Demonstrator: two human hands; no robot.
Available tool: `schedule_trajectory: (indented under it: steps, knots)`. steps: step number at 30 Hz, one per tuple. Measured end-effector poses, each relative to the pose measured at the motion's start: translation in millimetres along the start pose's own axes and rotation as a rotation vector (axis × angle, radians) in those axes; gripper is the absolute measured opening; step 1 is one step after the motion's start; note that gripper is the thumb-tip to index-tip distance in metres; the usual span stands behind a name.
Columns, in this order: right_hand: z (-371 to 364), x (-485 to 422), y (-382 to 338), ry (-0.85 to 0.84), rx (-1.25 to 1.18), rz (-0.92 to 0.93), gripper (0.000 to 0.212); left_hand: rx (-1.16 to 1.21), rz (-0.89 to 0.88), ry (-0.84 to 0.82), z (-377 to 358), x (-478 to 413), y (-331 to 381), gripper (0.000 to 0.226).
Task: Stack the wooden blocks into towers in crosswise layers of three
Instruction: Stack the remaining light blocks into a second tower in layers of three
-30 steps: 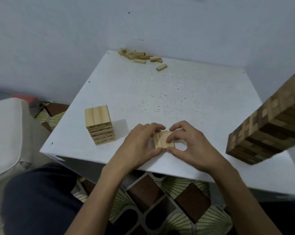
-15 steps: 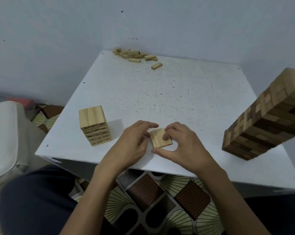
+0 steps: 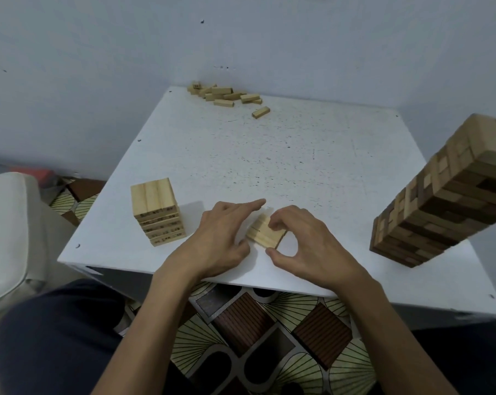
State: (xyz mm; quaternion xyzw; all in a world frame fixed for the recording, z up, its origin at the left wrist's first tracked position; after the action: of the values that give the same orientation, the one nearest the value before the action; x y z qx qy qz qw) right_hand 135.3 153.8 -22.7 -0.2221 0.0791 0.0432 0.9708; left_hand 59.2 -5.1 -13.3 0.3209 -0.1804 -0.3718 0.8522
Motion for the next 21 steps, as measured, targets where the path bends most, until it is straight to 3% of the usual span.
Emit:
schedule_trajectory:
  steps: [5, 21]
  knots:
    - [3, 2, 8, -0.035, 0.000, -0.034, 0.041, -0.002, -0.048, -0.004, -6, -5, 5, 0.077]
    - [6, 3, 12, 0.023, 0.115, -0.092, 0.040, 0.011, -0.028, 0.106, -4, -6, -4, 0.073]
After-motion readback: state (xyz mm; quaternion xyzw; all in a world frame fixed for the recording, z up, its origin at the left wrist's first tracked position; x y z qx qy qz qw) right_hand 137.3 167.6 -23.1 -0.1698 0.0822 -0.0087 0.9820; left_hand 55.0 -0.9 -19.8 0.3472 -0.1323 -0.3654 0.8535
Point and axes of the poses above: each hand's wrist, its own x-axis away from the middle knuckle, its own z-axis out of the back of the hand, y = z × x, the point moved 4 cm from there along -x, towards the middle knuckle, and after that the axes turned 10 degrees about x, right-handed, at the moved point
